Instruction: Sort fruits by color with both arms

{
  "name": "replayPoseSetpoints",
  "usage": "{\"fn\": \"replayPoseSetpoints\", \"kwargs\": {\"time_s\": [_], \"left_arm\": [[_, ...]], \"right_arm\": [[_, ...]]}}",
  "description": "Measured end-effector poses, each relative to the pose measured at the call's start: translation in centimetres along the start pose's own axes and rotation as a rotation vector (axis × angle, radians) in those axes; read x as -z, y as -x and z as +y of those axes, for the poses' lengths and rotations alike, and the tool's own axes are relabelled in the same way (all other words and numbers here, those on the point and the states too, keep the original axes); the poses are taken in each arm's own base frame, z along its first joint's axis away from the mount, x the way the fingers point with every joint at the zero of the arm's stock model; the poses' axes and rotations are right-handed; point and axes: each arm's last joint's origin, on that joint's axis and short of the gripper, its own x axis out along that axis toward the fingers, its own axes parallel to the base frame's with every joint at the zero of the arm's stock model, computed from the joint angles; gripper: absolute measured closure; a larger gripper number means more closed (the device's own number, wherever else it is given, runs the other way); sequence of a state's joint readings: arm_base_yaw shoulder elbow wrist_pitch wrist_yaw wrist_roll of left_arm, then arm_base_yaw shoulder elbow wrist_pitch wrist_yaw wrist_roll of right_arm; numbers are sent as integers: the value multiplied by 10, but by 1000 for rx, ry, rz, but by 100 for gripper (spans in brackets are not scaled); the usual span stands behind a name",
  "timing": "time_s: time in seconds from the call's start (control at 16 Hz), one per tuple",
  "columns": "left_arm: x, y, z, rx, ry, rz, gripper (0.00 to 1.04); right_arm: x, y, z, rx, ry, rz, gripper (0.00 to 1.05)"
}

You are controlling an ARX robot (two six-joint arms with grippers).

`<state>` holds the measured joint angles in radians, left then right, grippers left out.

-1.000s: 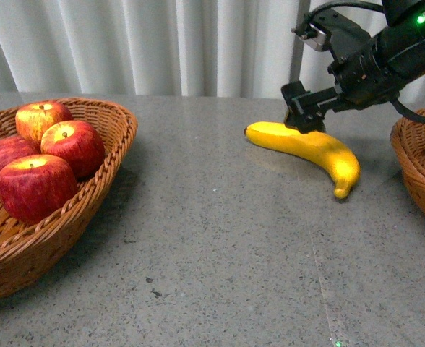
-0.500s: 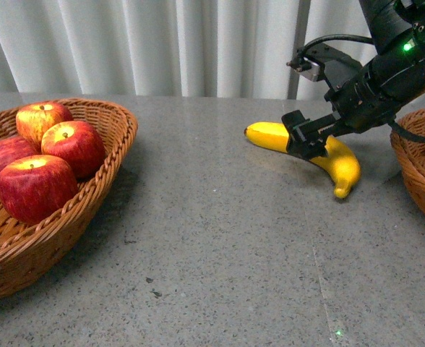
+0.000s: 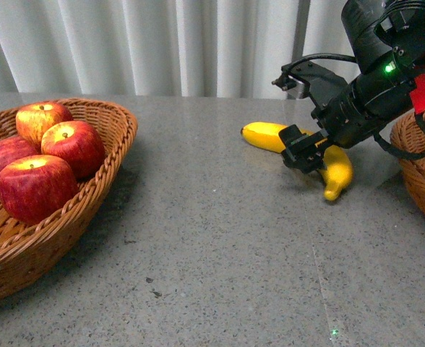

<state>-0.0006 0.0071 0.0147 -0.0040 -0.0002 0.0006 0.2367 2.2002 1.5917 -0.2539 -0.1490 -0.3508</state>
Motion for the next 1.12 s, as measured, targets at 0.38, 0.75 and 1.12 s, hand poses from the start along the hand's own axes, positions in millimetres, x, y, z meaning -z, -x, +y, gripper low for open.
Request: {"fn": "replayPoseSetpoints", "kwargs": {"time_s": [0.38,0.75,1.12], "left_arm": [[0,0,0,0,0,0,7],[0,0,0,0,0,0,7],[0,0,0,0,0,0,7]], "right_arm": [[-24,38,-25,-45,-156,-282,66],[32,149,-98,115,-340,-507,66],[176,226,-96,295,-328,-380,66]]}}
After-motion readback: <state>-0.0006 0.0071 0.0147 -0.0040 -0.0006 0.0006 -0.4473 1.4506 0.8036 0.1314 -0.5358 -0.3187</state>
